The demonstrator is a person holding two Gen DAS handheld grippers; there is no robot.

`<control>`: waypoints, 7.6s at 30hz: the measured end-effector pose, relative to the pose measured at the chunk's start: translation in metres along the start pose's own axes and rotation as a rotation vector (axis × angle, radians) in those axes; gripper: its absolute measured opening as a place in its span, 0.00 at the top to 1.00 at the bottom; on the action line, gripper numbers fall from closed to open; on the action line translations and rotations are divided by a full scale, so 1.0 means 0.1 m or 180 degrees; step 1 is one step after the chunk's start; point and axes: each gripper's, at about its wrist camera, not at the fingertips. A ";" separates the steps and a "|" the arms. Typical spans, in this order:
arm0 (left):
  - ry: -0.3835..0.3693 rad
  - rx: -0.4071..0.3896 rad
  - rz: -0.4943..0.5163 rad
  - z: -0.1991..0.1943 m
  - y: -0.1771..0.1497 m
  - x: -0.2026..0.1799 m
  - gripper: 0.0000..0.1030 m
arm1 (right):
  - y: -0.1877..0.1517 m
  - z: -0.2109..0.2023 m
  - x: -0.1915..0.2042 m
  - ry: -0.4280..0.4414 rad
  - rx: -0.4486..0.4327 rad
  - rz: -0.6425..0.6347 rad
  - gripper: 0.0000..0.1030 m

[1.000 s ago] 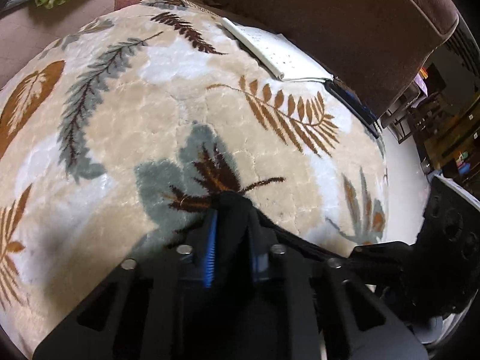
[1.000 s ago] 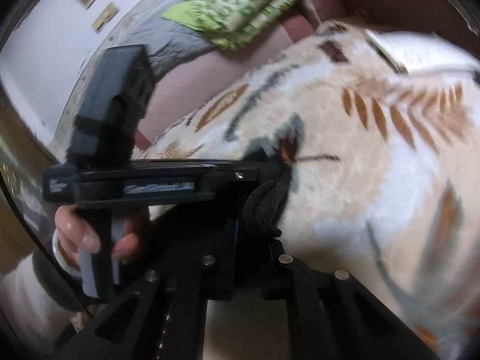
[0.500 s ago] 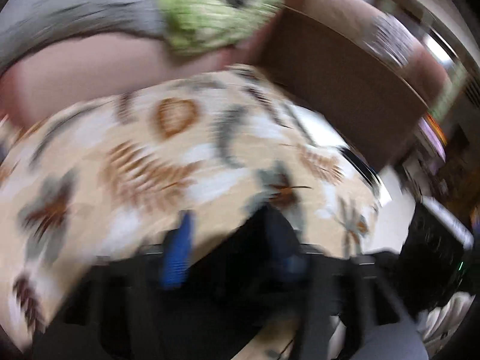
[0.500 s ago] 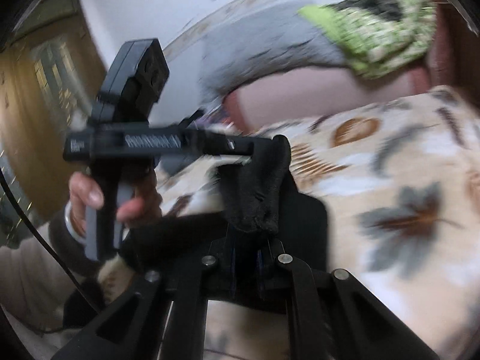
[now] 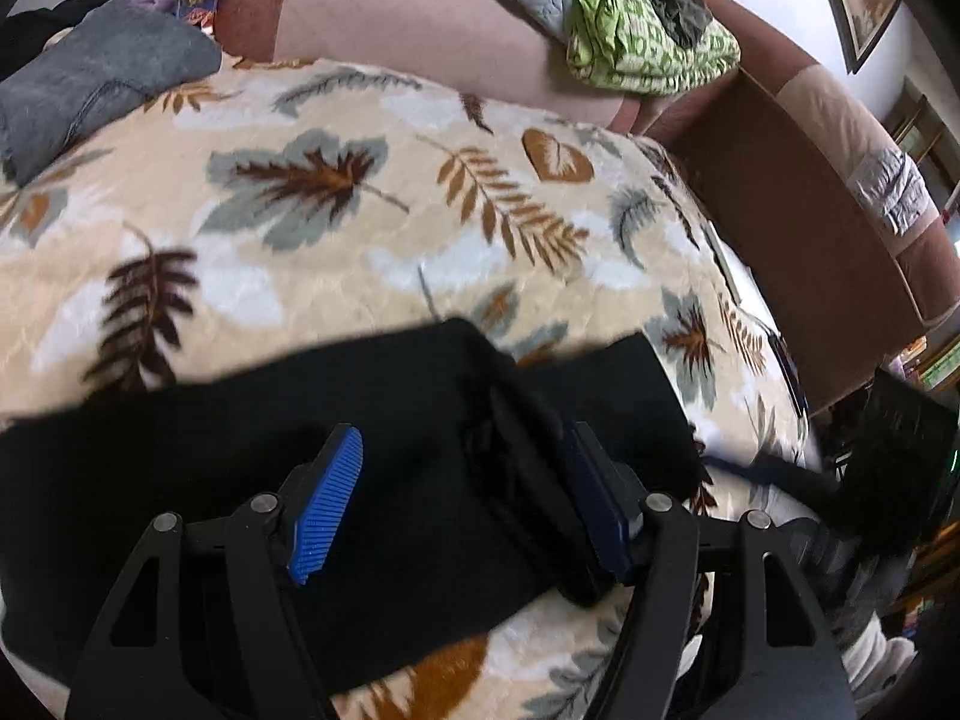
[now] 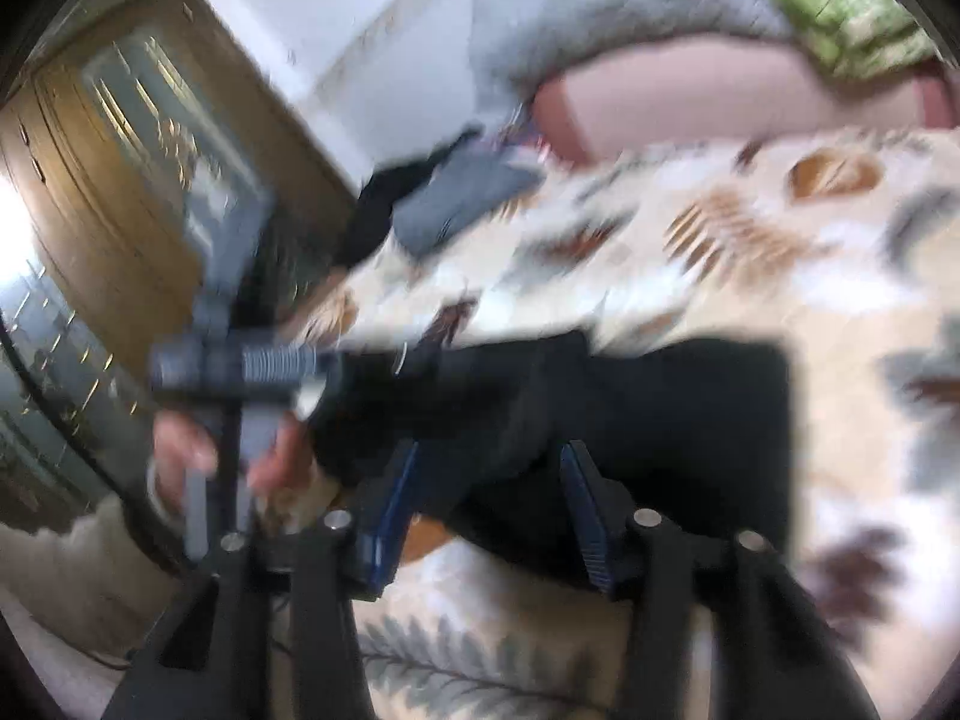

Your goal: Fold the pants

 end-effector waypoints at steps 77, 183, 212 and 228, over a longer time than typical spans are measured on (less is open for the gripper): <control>0.1161 -0.0345 -0.1006 -0.77 -1.06 0.44 0.37 | -0.33 0.99 0.48 -0.0826 0.0265 -0.0457 0.69; 0.0616 -0.1204 -0.0297 -1.23 -0.62 -0.08 0.79 | 0.68 0.96 1.27 0.0555 0.0242 -0.0991 0.88; 0.0582 -0.0451 0.0438 -0.37 -0.36 -0.52 0.30 | 0.17 0.22 -0.30 -0.0159 0.0174 0.0585 0.33; 0.0705 -0.0435 -0.0006 -0.26 -0.30 -0.25 0.30 | 0.32 0.24 -0.32 -0.0593 0.0157 0.0281 0.88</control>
Point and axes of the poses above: each gripper's, at about its wrist camera, not at the fingertips, and z roughly the way its jaws point, x to its left, y to its top, and after that the axes turned 13 degrees about z, right-handed
